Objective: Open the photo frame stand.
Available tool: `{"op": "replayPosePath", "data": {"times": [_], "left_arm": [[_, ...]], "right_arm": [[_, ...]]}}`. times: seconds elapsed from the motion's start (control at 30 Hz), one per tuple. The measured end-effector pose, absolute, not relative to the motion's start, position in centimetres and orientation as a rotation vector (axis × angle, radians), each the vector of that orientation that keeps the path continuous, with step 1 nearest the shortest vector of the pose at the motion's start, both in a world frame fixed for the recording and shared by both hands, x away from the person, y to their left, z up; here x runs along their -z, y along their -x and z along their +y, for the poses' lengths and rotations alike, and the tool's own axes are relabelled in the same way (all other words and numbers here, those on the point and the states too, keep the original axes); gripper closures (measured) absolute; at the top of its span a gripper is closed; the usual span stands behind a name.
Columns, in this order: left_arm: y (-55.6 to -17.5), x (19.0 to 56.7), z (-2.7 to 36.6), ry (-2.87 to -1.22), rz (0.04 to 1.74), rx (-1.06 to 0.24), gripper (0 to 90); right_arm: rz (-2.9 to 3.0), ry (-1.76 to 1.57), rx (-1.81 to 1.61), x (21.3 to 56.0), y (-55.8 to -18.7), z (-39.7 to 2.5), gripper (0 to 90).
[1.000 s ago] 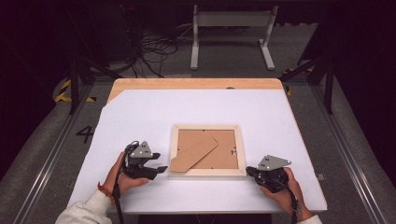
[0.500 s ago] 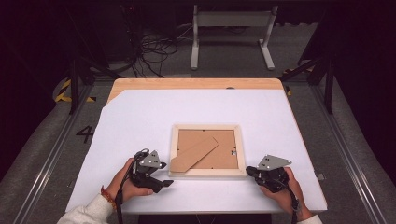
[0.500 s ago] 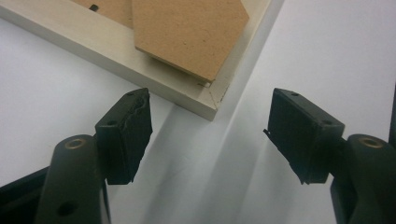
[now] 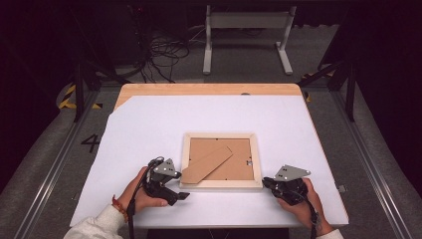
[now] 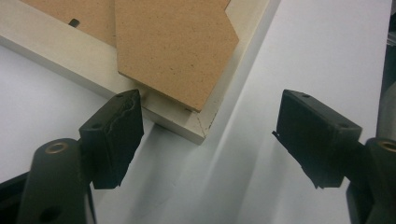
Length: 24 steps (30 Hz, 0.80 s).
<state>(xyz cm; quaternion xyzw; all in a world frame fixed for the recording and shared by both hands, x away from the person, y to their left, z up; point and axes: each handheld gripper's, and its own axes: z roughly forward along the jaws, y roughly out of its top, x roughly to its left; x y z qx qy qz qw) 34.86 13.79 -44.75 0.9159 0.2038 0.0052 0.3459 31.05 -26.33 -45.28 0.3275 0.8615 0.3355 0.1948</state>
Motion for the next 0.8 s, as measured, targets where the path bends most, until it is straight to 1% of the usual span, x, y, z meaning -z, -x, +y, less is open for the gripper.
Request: {"op": "replayPosePath", "data": {"times": [0.33,0.53,0.63,0.7,0.8], "left_arm": [[-35.1,44.3,13.4,-2.36,0.515,-0.003,22.5],[-36.1,44.1,13.4,-2.279,0.58,0.06,24.0],[-36.6,44.2,13.2,-2.233,0.618,0.117,24.5],[-36.9,44.3,13.0,-2.202,0.658,0.135,27.1],[-37.3,44.3,12.9,-2.163,0.675,0.174,26.4]], "right_arm": [[2.416,-0.919,-0.94,45.3,-31.1,-26.4,83.6],[2.412,-0.927,-0.937,45.3,-31.1,-26.3,82.2],[2.41,-0.931,-0.941,45.3,-31.2,-26.4,82.0],[2.41,-0.931,-0.943,45.3,-31.2,-26.4,82.0],[2.411,-0.939,-0.951,45.3,-31.2,-26.4,81.7]]}}
